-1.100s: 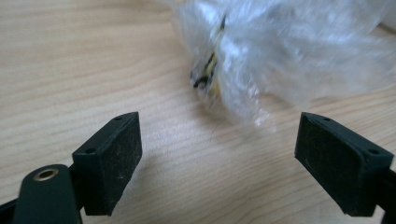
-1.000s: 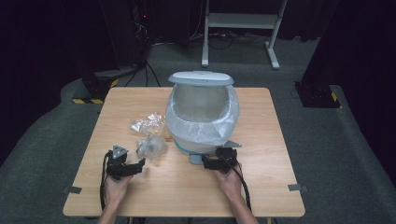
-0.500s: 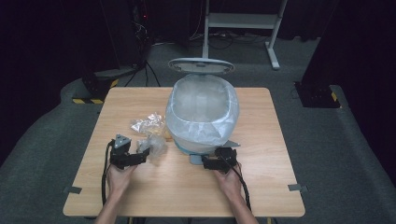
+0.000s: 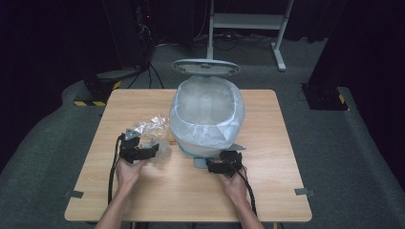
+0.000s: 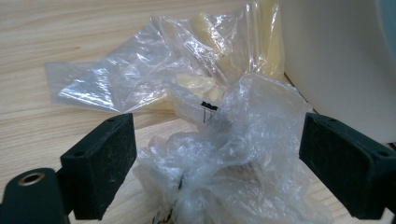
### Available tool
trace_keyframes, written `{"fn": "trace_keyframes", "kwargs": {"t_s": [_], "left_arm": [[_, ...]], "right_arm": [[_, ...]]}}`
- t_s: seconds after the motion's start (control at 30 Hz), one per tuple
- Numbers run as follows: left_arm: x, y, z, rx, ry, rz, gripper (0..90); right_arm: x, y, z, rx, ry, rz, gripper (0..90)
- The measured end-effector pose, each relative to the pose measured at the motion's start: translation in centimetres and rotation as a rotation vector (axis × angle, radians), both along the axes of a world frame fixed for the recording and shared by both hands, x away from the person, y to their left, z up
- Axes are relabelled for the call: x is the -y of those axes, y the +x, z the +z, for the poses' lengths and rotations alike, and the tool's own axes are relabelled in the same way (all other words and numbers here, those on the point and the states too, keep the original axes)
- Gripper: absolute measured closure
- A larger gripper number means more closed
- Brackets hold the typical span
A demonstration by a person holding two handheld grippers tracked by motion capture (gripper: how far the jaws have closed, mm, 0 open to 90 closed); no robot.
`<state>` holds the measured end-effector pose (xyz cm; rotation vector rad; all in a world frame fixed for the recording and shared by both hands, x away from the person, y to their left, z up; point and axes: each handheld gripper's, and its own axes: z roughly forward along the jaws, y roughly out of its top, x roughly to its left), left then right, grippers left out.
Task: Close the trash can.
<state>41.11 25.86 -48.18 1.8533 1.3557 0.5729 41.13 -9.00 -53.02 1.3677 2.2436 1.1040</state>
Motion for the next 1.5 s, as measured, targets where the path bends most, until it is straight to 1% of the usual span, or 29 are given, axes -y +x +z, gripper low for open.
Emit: {"fn": "trace_keyframes", "kwargs": {"t_s": [0.17,0.2,0.27,0.33,0.4,0.5,0.6,0.7,0.73,0.83,0.9,1.07,1.23,1.37,1.5], "left_arm": [[0.5,0.6,-0.8,-0.033,0.005,-0.008,14.0],[0.5,0.6,-0.8,-0.033,0.005,-0.008,15.1],[0.9,0.9,-1.3,-0.06,0.008,-0.028,16.1],[1.0,1.0,-1.5,-0.066,0.011,-0.033,18.4],[1.3,1.2,-2.0,-0.089,0.038,-0.04,20.2],[1.5,1.3,-2.2,-0.095,0.056,-0.04,22.8],[1.7,1.3,-2.4,-0.099,0.073,-0.047,29.1],[1.7,1.2,-2.5,-0.09,0.087,-0.051,38.7],[1.7,1.1,-2.5,-0.085,0.091,-0.053,42.9],[1.7,0.9,-2.5,-0.075,0.108,-0.057,53.6],[1.6,0.8,-2.5,-0.067,0.117,-0.059,59.2],[1.4,0.4,-2.3,-0.048,0.114,-0.059,71.3],[1.0,-0.1,-1.8,-0.02,0.096,-0.06,77.5],[0.6,-0.7,-0.9,0.017,0.079,-0.071,79.9],[0.2,-1.2,0.1,0.037,0.059,-0.086,81.3]], "right_arm": [[0.0,0.0,0.0,0.0,0.0,0.0,9.3],[0.0,0.0,0.0,0.0,0.0,0.0,9.3],[0.0,0.0,0.0,0.0,0.0,0.0,9.3],[0.0,0.0,0.0,0.0,0.0,0.0,9.3],[0.1,0.1,0.0,0.011,-0.009,0.006,9.4],[0.1,0.1,0.0,0.014,-0.011,0.009,9.4],[0.1,0.1,0.0,0.014,-0.011,0.009,9.4],[0.0,0.0,0.0,0.006,-0.005,0.002,9.4],[0.1,0.1,0.0,0.014,-0.011,0.009,9.4],[0.1,0.0,0.0,0.012,-0.01,0.006,9.4],[0.0,0.0,0.0,0.014,-0.011,0.005,9.4],[0.0,0.0,0.0,0.014,-0.012,0.005,9.5],[0.0,0.0,0.0,0.014,-0.012,0.005,9.5],[0.0,0.0,0.0,0.014,-0.012,0.004,9.5],[0.0,0.0,0.0,0.013,-0.011,0.005,9.5]]}}
